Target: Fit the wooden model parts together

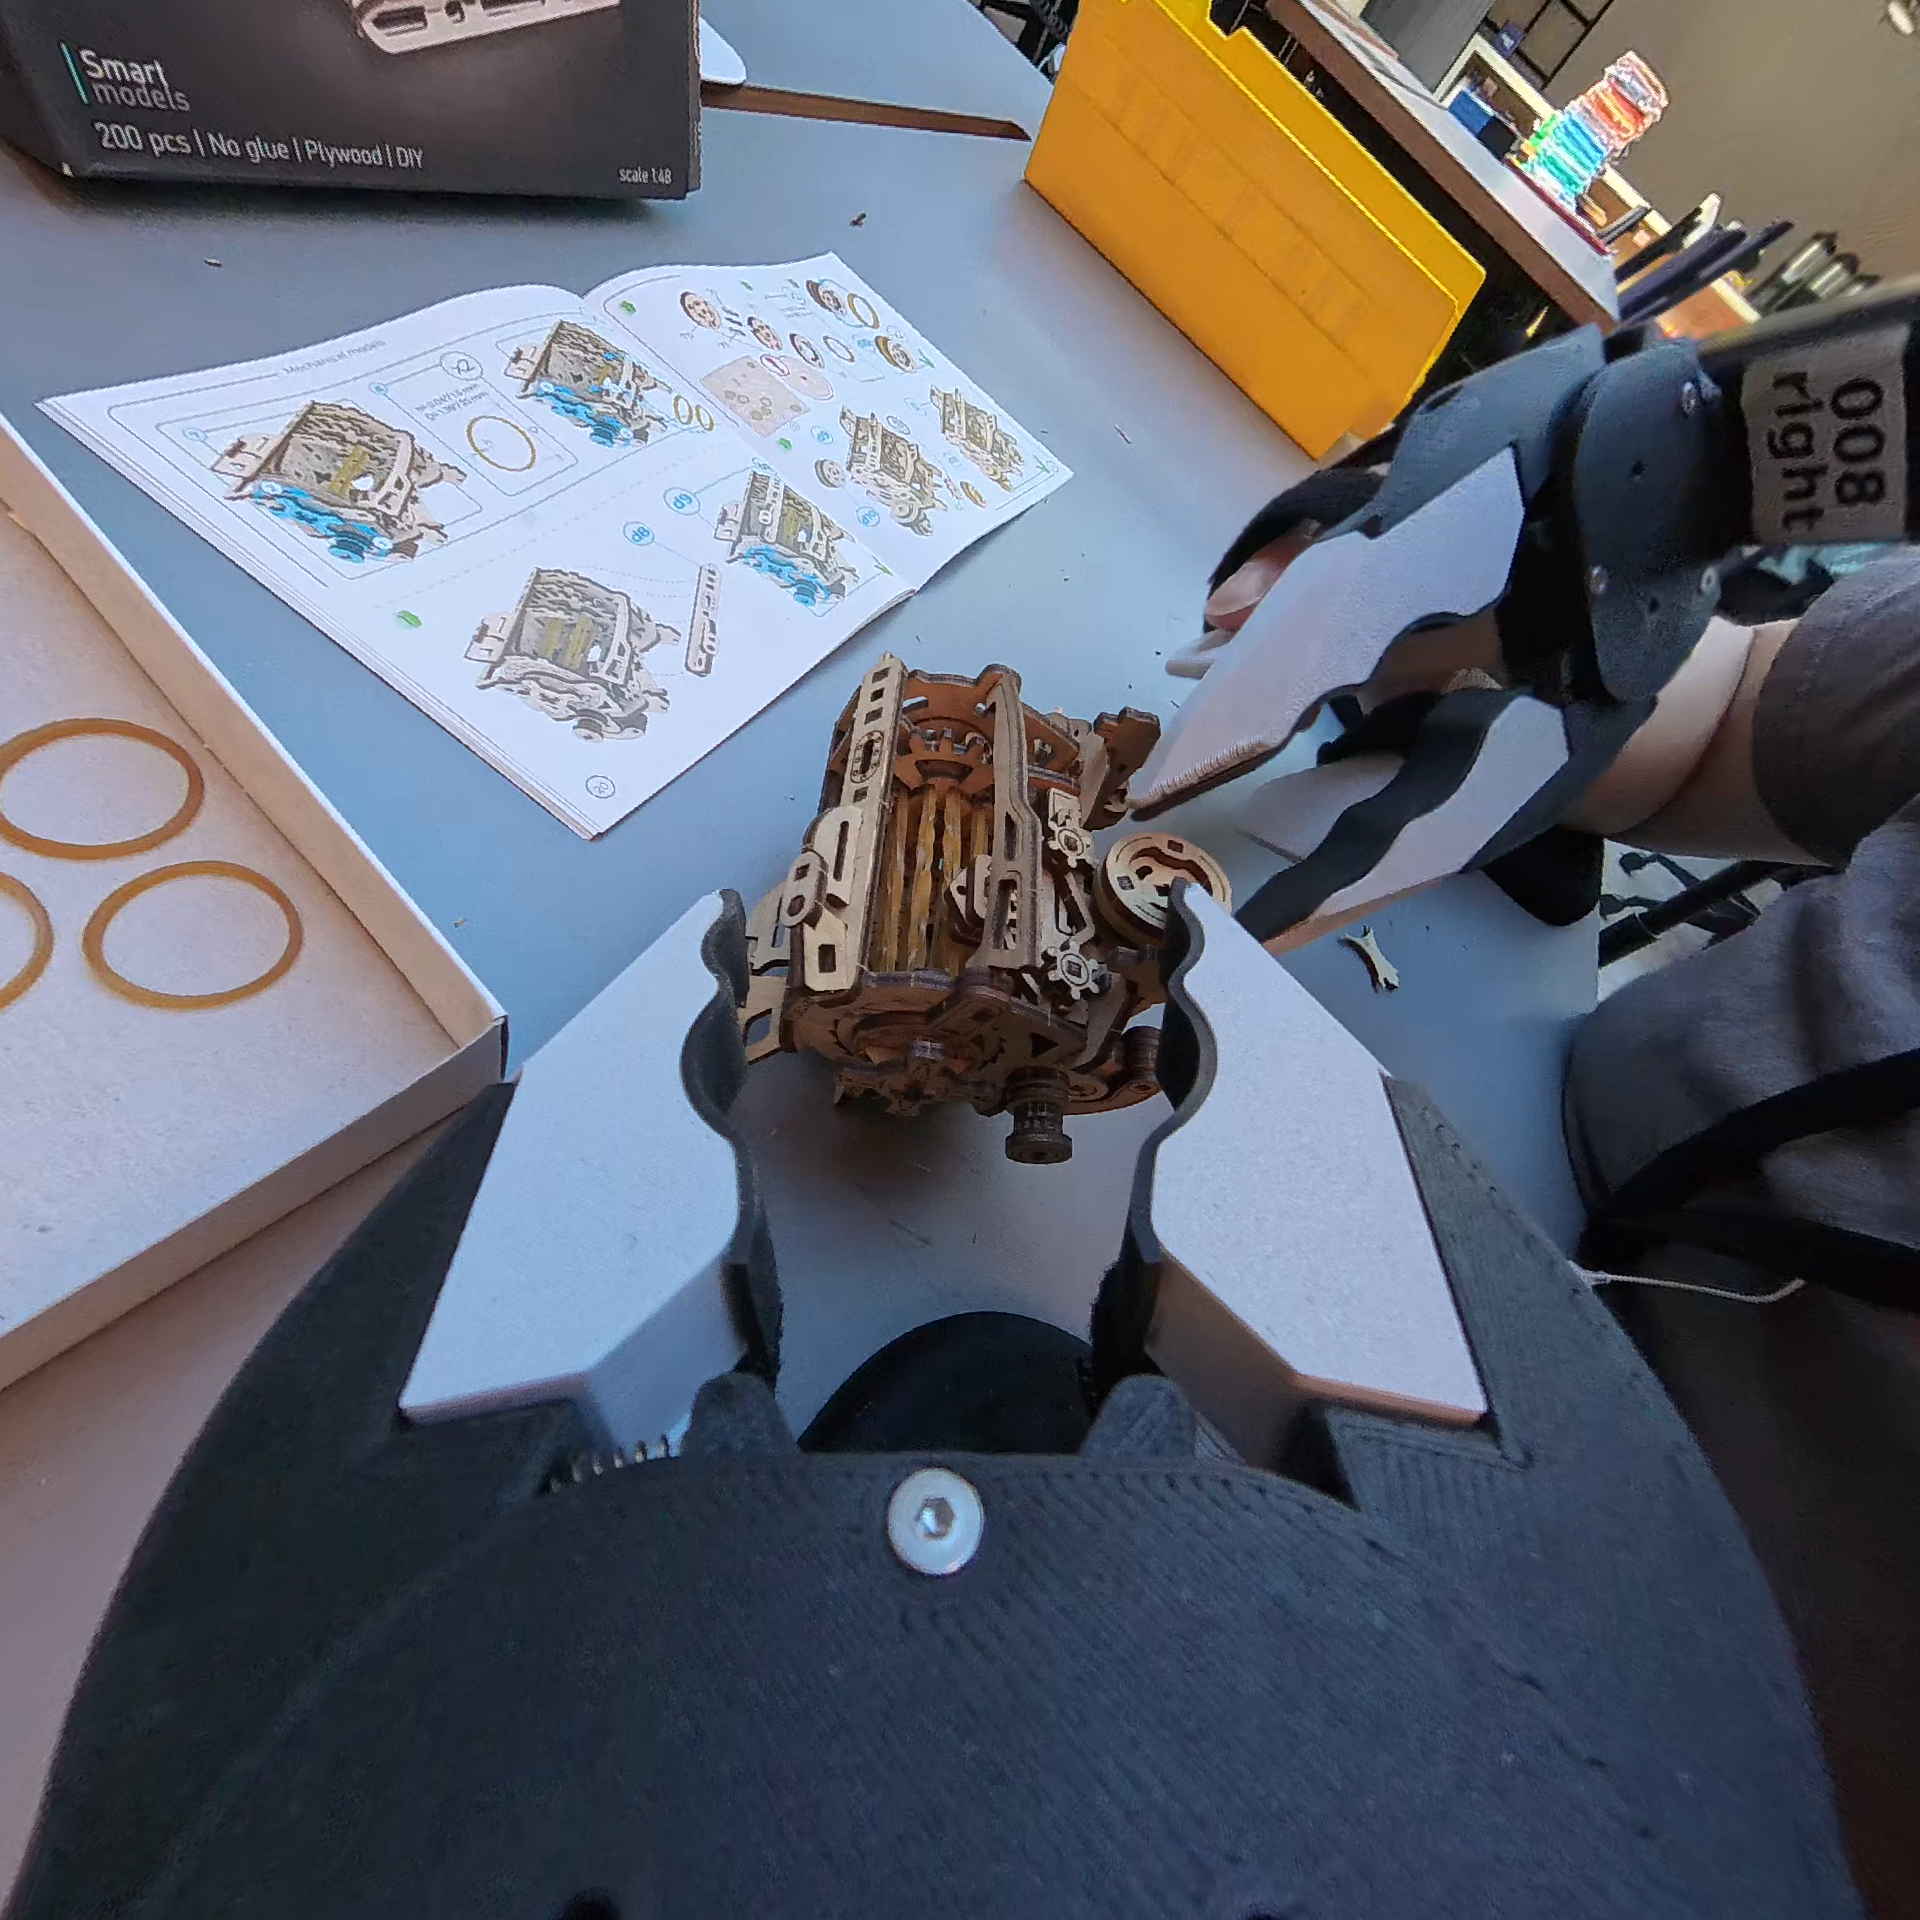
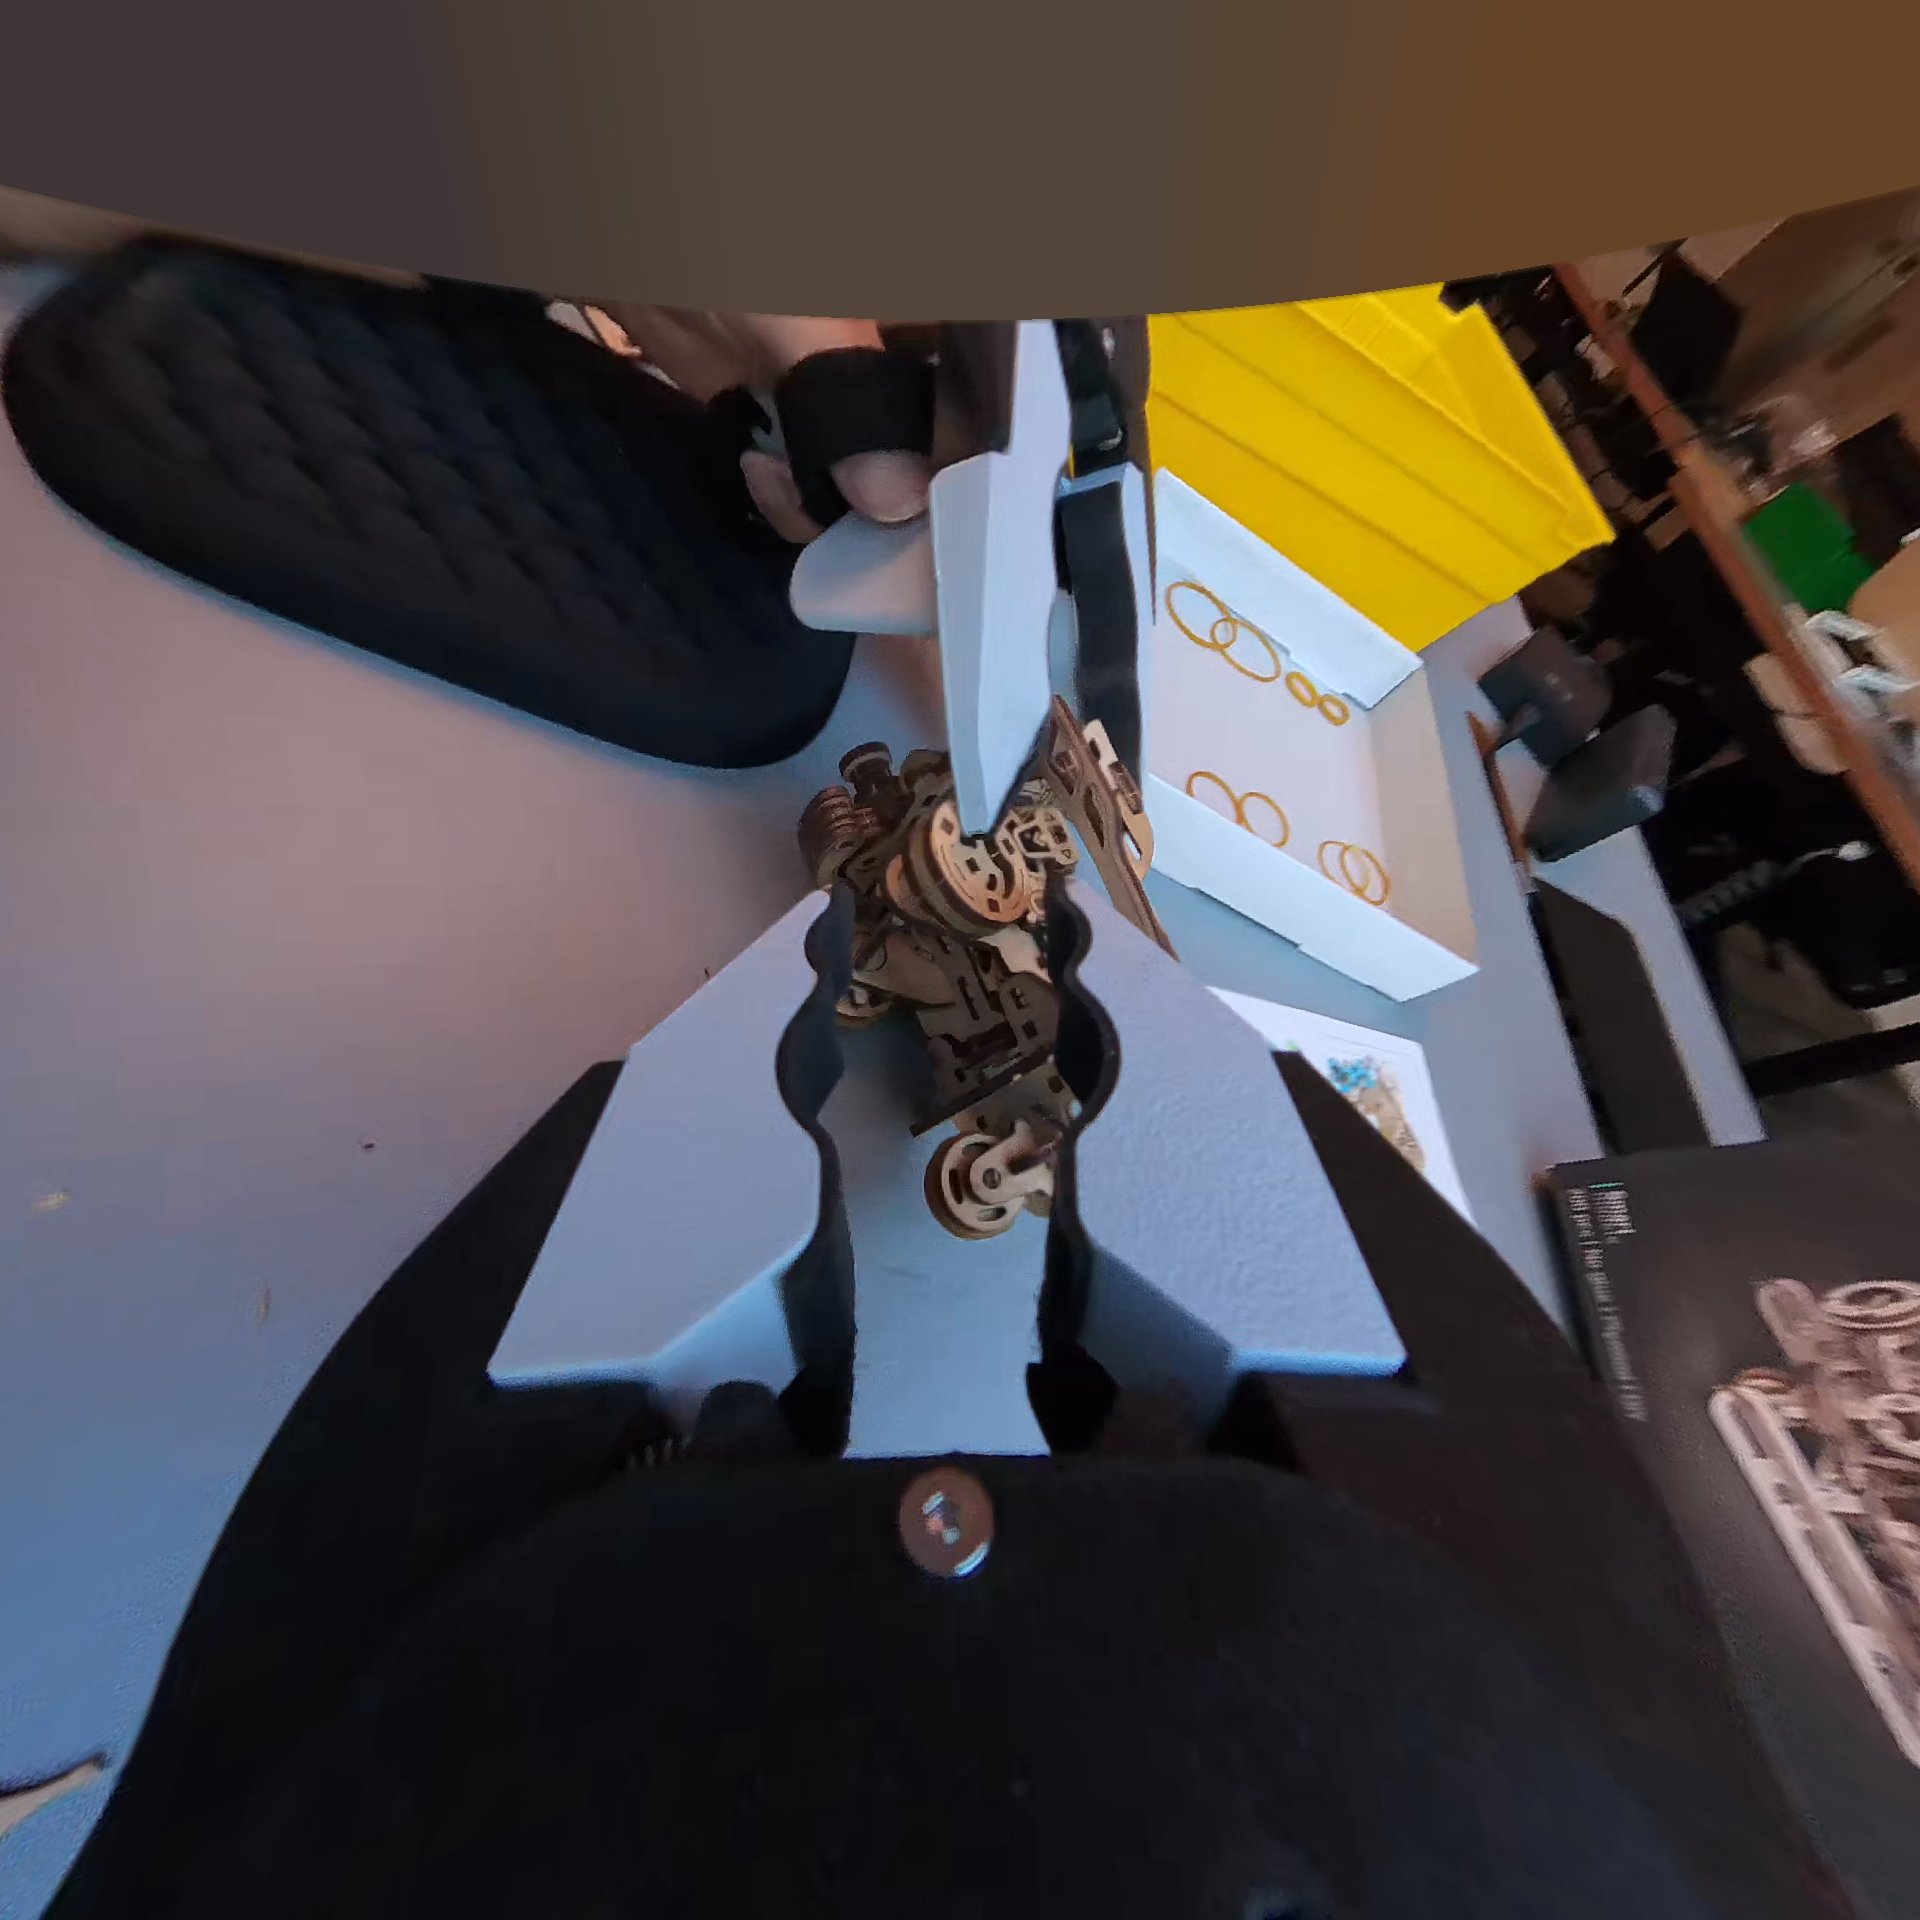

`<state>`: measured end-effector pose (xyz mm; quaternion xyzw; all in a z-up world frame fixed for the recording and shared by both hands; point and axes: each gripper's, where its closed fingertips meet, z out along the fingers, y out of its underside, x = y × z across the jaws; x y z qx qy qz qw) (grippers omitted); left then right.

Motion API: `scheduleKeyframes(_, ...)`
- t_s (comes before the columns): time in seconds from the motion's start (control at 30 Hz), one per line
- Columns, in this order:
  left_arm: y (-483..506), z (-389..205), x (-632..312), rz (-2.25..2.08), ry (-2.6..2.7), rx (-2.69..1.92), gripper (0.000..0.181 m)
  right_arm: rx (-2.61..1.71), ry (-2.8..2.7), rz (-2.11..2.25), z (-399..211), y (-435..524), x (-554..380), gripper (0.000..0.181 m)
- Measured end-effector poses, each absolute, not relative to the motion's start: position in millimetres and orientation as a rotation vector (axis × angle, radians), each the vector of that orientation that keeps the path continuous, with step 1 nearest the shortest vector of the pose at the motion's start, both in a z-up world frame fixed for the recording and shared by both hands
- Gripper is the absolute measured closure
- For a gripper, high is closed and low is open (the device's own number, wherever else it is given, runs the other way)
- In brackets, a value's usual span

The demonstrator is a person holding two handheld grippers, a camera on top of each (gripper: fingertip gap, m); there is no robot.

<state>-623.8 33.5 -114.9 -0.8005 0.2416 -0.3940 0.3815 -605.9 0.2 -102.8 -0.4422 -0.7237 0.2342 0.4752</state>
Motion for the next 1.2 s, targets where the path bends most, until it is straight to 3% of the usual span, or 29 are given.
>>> scheduleKeyframes(0.5,36.8,-114.8,-627.7,-1.003,0.569,-2.047,0.100,-0.758,-1.807,-0.035,-109.7,0.1,-612.7,0.157)
scheduleKeyframes(1.2,29.5,-114.4,-622.8,-1.015,0.628,-2.038,0.103,-0.714,-1.847,-0.082,-112.7,-8.2,-609.0,0.157)
